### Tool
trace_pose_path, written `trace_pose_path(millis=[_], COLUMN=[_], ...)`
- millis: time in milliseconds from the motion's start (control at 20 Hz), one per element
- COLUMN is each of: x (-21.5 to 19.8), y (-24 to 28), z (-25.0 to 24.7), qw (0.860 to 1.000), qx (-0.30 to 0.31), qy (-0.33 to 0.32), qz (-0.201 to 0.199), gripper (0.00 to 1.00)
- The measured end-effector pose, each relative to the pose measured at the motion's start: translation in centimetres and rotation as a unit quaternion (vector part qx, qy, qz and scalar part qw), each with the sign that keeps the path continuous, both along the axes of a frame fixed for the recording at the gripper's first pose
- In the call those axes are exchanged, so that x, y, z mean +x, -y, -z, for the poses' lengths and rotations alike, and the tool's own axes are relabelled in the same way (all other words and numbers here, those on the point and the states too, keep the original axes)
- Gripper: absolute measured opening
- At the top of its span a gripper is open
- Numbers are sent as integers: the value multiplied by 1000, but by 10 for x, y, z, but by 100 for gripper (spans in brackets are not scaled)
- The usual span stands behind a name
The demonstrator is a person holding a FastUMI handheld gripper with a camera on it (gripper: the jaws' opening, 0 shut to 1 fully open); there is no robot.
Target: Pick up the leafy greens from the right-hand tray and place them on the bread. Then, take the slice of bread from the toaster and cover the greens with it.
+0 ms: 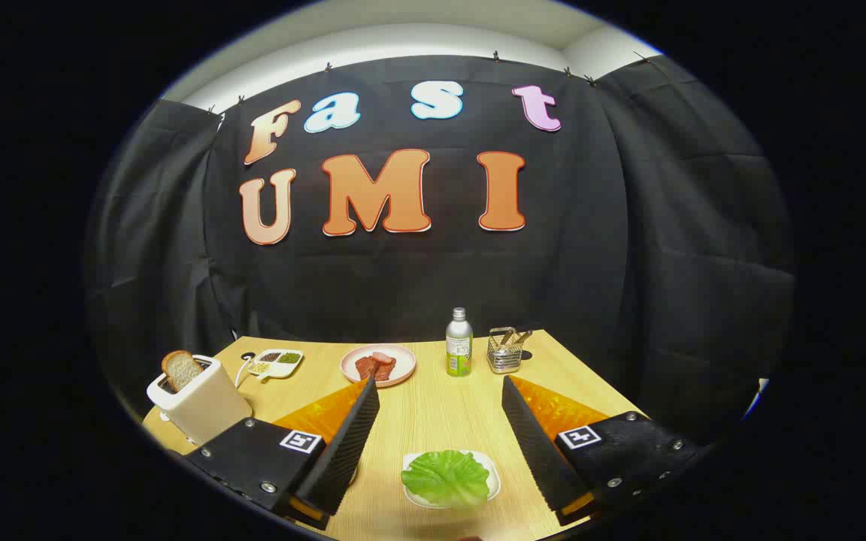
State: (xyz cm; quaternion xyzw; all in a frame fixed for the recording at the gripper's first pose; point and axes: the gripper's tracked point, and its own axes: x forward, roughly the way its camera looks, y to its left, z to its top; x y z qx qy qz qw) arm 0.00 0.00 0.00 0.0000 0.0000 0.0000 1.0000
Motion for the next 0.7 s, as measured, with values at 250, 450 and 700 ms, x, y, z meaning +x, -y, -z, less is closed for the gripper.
trace_pose_path(millis=[250,450,700], x=[3,4,6], y=[-7,-14,-16], z=[12,18,20], qw=[1000,1000,1000], qx=[6,2,-8], qy=[-6,-15,-21], qz=[6,3,-7], gripper=[99,99,99])
